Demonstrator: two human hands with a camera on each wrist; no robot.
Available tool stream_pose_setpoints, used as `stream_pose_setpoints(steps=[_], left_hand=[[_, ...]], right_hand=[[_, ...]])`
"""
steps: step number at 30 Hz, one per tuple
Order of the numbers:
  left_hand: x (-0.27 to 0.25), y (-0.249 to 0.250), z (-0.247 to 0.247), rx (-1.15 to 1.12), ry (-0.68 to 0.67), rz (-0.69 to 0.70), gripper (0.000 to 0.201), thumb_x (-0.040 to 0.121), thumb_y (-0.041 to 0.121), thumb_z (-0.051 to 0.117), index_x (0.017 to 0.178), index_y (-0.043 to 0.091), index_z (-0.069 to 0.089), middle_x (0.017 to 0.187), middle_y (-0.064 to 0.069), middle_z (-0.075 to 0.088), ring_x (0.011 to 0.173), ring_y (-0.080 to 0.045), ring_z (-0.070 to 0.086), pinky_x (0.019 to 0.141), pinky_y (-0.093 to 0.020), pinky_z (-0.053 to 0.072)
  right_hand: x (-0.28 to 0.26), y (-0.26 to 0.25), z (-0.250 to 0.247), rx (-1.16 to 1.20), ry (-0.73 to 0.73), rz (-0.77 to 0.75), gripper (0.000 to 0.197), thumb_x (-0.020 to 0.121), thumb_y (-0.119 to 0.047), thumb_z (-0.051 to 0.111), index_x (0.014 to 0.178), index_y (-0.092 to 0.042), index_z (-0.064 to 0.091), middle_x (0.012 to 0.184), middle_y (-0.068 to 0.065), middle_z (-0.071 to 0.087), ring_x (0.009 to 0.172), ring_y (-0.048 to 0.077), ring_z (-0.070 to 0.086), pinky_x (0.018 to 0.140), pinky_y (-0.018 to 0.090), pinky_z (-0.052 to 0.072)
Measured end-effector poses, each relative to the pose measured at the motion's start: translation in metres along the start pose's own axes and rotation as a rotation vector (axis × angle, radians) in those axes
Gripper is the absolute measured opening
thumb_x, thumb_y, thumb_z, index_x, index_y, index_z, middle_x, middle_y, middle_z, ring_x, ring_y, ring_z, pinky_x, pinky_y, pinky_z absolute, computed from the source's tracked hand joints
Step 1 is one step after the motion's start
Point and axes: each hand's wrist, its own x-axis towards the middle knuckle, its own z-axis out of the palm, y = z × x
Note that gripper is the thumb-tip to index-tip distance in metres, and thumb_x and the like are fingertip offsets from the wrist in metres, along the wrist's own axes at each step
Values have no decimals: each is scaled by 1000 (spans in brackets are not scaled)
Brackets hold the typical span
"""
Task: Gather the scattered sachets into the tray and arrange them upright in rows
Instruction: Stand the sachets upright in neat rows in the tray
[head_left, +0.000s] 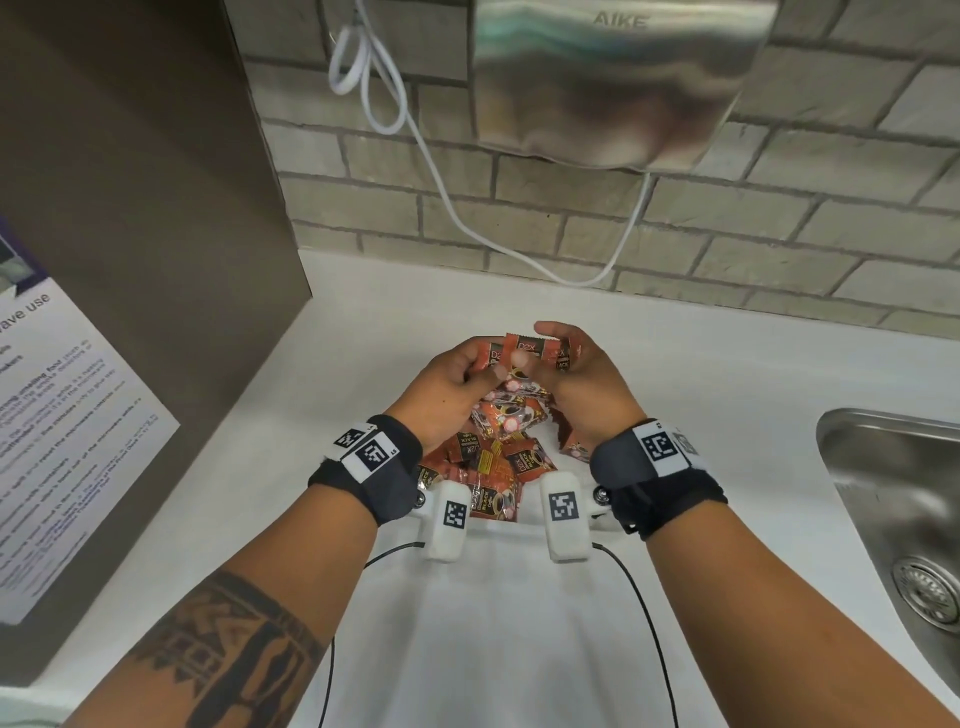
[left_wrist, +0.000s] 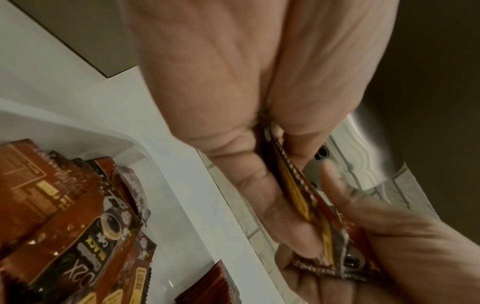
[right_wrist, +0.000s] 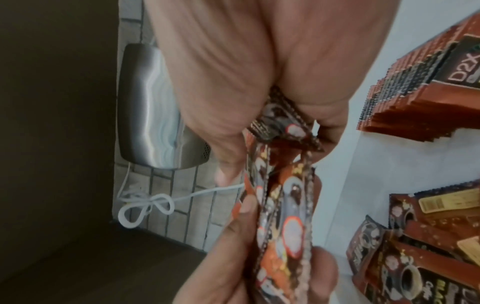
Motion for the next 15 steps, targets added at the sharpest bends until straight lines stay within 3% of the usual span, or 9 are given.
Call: stream_pose_setpoints(steps=[2, 4, 5, 8, 10, 13, 15], left_hand=[[-2, 1, 1, -70, -53, -30, 28, 101, 29, 61, 129, 31, 61, 121, -3, 68, 104, -19, 67, 65, -39, 59], [-2, 0, 0, -215, -115, -86, 38, 97, 20, 66, 134, 28, 58, 128, -6, 66, 111, -23, 67, 72, -42, 61], [-2, -1, -2, -268, -138, -105, 45, 94, 15, 69, 136, 28, 57, 131, -9, 64, 111, -25, 68, 77, -43, 61], [0, -3, -8, -313, -141, -136, 54, 90, 4, 72, 135, 27, 57, 134, -12, 61, 107, -25, 69, 77, -42, 61], [3, -4, -10, -319, -115, -145, 54, 88, 1, 73, 133, 27, 59, 132, -14, 63, 105, -27, 70, 76, -44, 62], [6, -3, -11, -278, -69, -131, 54, 86, 1, 75, 129, 29, 62, 126, -14, 67, 104, -32, 68, 88, -63, 54], [7, -3, -12, -260, -56, -127, 55, 86, -1, 76, 130, 29, 62, 125, -14, 68, 104, -33, 69, 90, -71, 50]], right_hand=[[2, 2, 3, 56, -3, 4, 40, 82, -11, 80, 119, -12, 64, 106, 9, 75, 97, 24, 72, 86, 38, 59], [4, 1, 1, 93, 29, 9, 33, 87, -1, 73, 118, -8, 64, 102, 13, 75, 91, 27, 73, 76, 35, 61], [4, 2, -1, 109, 39, 16, 30, 89, 2, 68, 118, -8, 65, 102, 14, 74, 90, 28, 73, 73, 34, 61], [7, 4, -7, 182, 23, 52, 30, 96, 4, 54, 120, -11, 65, 106, 17, 74, 96, 32, 72, 82, 43, 60], [7, 4, -9, 235, 2, 92, 31, 99, 3, 47, 122, -12, 63, 102, 15, 75, 92, 27, 74, 78, 41, 59], [9, 1, -9, 277, 41, 81, 33, 99, 6, 43, 121, -12, 60, 95, 11, 71, 85, 23, 72, 73, 35, 58], [10, 2, -9, 240, 97, 52, 24, 97, 1, 53, 116, -13, 60, 88, 9, 61, 74, 20, 64, 70, 33, 54]])
